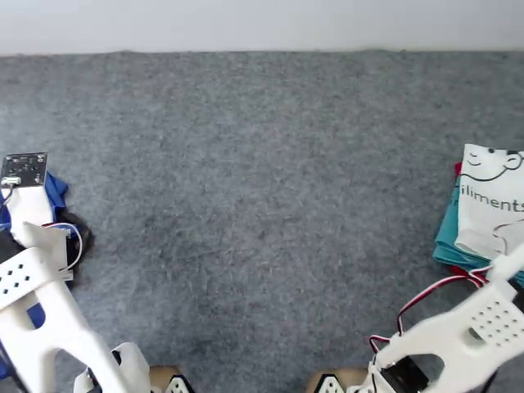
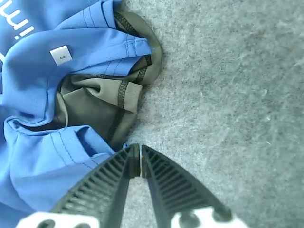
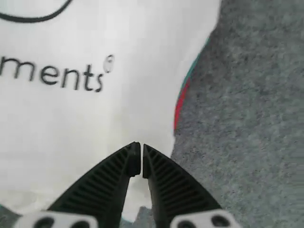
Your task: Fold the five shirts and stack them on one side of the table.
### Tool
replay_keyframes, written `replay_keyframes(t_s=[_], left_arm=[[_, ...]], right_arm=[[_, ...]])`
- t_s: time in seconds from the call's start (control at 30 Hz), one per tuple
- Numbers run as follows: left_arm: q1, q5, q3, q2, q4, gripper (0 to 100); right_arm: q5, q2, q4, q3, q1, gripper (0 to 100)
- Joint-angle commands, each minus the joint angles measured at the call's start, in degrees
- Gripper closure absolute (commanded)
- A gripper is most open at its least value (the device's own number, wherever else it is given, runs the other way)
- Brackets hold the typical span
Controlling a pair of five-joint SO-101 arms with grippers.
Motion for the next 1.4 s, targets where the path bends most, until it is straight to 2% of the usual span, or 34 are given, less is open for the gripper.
replay_keyframes(t_s=[0.0, 0.07, 0.17, 0.43, 0.53, 0.67, 0.77, 0.87, 1.03, 1.2, 1.37], left_arm=[[0.4, 0.3, -1.0, -1.1, 0.3, 98], [0.4, 0.3, -1.0, -1.2, 0.4, 98], [0.4, 0.4, -1.1, -1.3, 0.6, 98], [0.5, 0.4, -1.3, -1.3, 1.3, 98], [0.4, 0.3, -1.0, -0.9, 2.2, 94], [-1.8, 0.2, -1.1, -0.9, 3.1, 81], [-5.4, -1.7, -1.8, -0.8, 2.0, 78], [-8.5, -6.9, -1.5, -0.6, 0.0, 77], [-14.0, -10.4, -1.1, 6.3, -4.6, 77], [-17.8, -11.7, -4.4, 17.0, -6.2, 77], [-18.4, -11.5, -8.0, 24.4, -6.6, 79]], right_arm=[[0.7, 4.4, -5.4, -0.4, 2.8, 98.7], [1.5, 5.3, -3.5, -2.7, 3.1, 98.8], [1.4, 2.2, 4.7, -9.7, 2.6, 98.8], [1.4, -3.6, 24.3, -22.3, -3.6, 98.8], [-2.5, -5.8, 24.0, -21.0, -4.4, 98.8], [-6.9, -9.1, 24.1, -15.3, -4.4, 98.8], [-6.9, -13.8, 24.1, -8.9, -4.4, 98.8], [-6.9, -19.8, 24.0, -1.1, -4.4, 98.8], [-6.9, -28.7, 24.0, 12.7, -4.4, 98.6], [-6.9, -35.0, 23.9, 22.2, -4.6, 98.5], [-6.9, -38.4, 23.9, 28.6, -4.6, 98.4]])
